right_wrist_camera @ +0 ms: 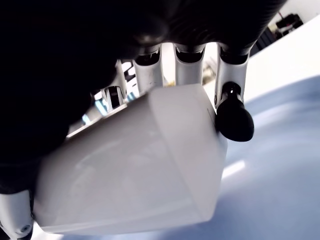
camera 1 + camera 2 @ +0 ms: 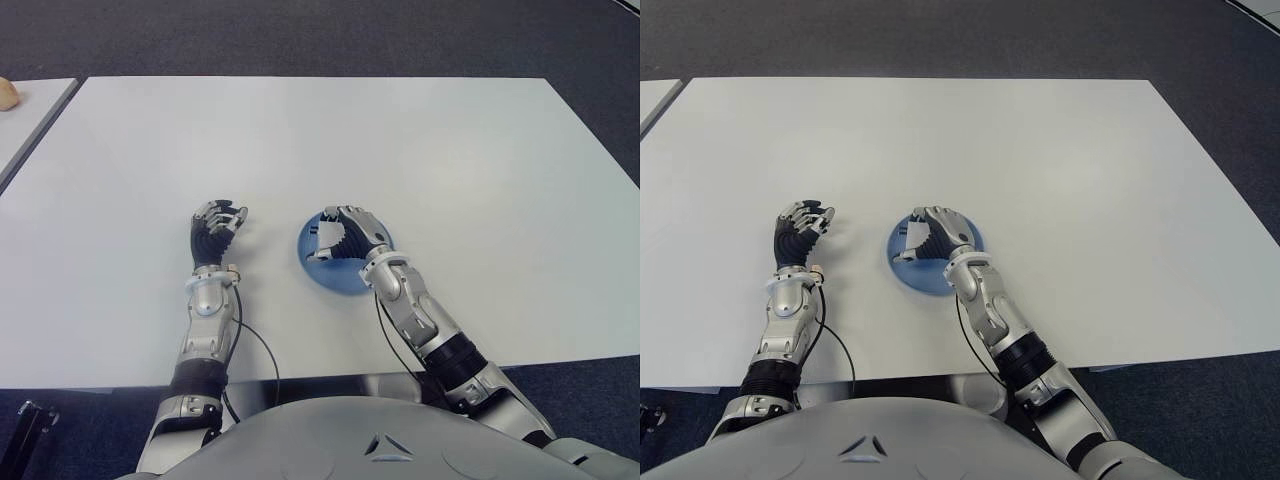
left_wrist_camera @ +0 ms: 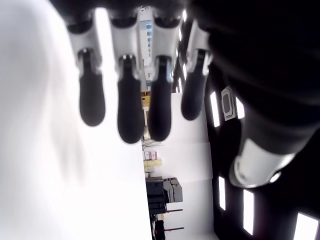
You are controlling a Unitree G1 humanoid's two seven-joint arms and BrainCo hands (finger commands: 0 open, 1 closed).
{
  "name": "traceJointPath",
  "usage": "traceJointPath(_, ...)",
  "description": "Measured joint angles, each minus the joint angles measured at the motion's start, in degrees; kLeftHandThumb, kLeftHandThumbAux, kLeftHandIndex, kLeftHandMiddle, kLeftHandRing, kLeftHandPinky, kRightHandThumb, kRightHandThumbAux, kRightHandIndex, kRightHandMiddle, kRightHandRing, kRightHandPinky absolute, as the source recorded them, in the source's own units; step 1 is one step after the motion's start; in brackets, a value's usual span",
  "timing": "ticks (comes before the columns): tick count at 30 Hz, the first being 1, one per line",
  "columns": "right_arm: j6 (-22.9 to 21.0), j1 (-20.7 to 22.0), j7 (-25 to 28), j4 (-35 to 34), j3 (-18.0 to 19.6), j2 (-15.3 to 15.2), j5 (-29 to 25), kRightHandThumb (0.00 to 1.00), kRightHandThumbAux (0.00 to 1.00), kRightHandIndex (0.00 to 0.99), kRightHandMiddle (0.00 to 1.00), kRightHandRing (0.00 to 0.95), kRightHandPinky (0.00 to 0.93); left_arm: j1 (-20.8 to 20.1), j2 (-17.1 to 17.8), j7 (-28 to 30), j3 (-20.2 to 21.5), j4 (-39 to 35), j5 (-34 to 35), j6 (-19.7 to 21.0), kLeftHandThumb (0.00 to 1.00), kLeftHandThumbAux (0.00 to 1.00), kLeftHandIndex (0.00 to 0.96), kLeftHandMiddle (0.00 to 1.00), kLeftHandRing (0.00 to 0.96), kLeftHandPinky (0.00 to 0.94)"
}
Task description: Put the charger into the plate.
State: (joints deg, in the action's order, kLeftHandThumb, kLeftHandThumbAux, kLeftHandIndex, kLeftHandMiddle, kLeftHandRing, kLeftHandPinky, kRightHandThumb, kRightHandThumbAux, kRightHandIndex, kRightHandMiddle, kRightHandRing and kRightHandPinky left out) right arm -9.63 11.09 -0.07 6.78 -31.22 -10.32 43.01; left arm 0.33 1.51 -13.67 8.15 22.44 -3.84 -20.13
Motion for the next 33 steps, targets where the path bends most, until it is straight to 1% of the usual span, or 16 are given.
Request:
traceJointPath(4, -1.4, 0.6, 2.4, 0.1, -0.6, -0.3, 1.0, 0.951, 0.654, 0.395, 0.537, 0.574, 0.741, 0.0, 0.0, 0.0, 0.1, 0.1, 0.0, -0.6, 0.833, 0.681, 0.397, 0.485, 0.559, 0.535)
traceJointPath(12, -3.1, 1.3, 5.8, -0.9, -1.2, -1.3, 3.2, 0.940, 0.663, 0.371, 0.507, 0.560, 0.656, 0.0, 0.2, 0.0, 0.1, 0.2, 0.0, -0.7, 0.834, 0.681, 0.399, 0.484, 0.561, 0.533)
traceJointPath(14, -3.3, 1.3, 6.4, -1.3, -1.3, -1.6, 3.8, 0.873, 0.677, 0.378, 0.500, 0.548, 0.603, 0.0, 0.2, 0.0, 0.1, 0.3, 0.0, -0.7, 0.833, 0.681, 0.399, 0.483, 0.558, 0.531)
traceJointPath(15, -3.4, 1.3, 6.7, -1.6, -1.4, -1.8, 4.1, 0.863, 0.680, 0.379, 0.498, 0.543, 0.593, 0.0, 0.2, 0.0, 0.1, 0.3, 0.0, -0.7, 0.833, 0.681, 0.399, 0.483, 0.558, 0.530)
traceJointPath(16, -3.5, 1.3, 6.8, -1.8, -1.4, -2.0, 4.3, 0.802, 0.693, 0.391, 0.465, 0.509, 0.553, 0.0, 0.3, 0.0, 0.1, 0.3, 0.0, -0.7, 0.833, 0.681, 0.399, 0.483, 0.558, 0.532)
traceJointPath(17, -3.6, 1.3, 7.0, -2.0, -1.4, -2.1, 4.5, 0.763, 0.702, 0.399, 0.443, 0.487, 0.526, 0.0, 0.3, 0.0, 0.1, 0.3, 0.0, -0.7, 0.833, 0.681, 0.399, 0.483, 0.557, 0.533)
traceJointPath(18, -3.6, 1.2, 7.1, -2.1, -1.4, -2.3, 4.8, 0.736, 0.708, 0.402, 0.392, 0.425, 0.460, 0.0, 0.3, 0.0, 0.1, 0.3, 0.0, -0.7, 0.833, 0.681, 0.398, 0.483, 0.559, 0.540)
traceJointPath(19, -3.6, 1.2, 7.1, -2.3, -1.4, -2.4, 5.0, 0.727, 0.711, 0.403, 0.373, 0.402, 0.436, 0.0, 0.3, 0.0, 0.1, 0.3, 0.0, -0.7, 0.833, 0.681, 0.398, 0.483, 0.560, 0.542)
traceJointPath(21, -3.6, 1.1, 7.1, -2.5, -1.4, -2.7, 5.3, 0.704, 0.716, 0.405, 0.314, 0.330, 0.357, -0.1, 0.3, 0.0, 0.1, 0.4, 0.0, -0.7, 0.833, 0.681, 0.397, 0.484, 0.562, 0.548)
traceJointPath(22, -3.6, 1.0, 7.2, -2.7, -1.4, -2.9, 5.4, 0.701, 0.717, 0.405, 0.302, 0.316, 0.341, -0.1, 0.3, 0.0, 0.1, 0.4, 0.0, -0.7, 0.833, 0.681, 0.397, 0.484, 0.563, 0.549)
traceJointPath(23, -3.6, 1.0, 7.2, -2.8, -1.5, -3.1, 5.6, 0.621, 0.688, 0.327, 0.262, 0.270, 0.292, -0.1, 0.3, 0.0, 0.1, 0.4, 0.0, -0.7, 0.833, 0.681, 0.397, 0.484, 0.565, 0.546)
traceJointPath(24, -3.6, 1.0, 7.2, -2.8, -1.5, -3.3, 5.9, 0.591, 0.678, 0.299, 0.247, 0.253, 0.275, -0.1, 0.3, 0.0, 0.1, 0.4, 0.0, -0.7, 0.833, 0.681, 0.397, 0.484, 0.565, 0.545)
traceJointPath(26, -3.6, 1.0, 7.4, -3.0, -1.5, -3.7, 6.4, 0.507, 0.659, 0.209, 0.172, 0.188, 0.223, -0.2, 0.3, 0.0, 0.1, 0.5, 0.0, -0.7, 0.833, 0.682, 0.395, 0.485, 0.565, 0.535)
traceJointPath(29, -3.6, 1.0, 8.3, -3.6, -1.6, -4.4, 7.0, 0.436, 0.660, 0.131, 0.089, 0.121, 0.185, -0.2, 0.3, 0.0, 0.1, 0.6, 0.0, -0.7, 0.833, 0.681, 0.395, 0.487, 0.566, 0.537)
traceJointPath(33, -3.6, 1.0, 9.8, -4.4, -1.8, -5.2, 7.8, 0.364, 0.671, 0.066, 0.018, 0.048, 0.130, -0.3, 0.4, 0.0, 0.2, 0.7, 0.0, -0.8, 0.832, 0.681, 0.395, 0.487, 0.564, 0.533)
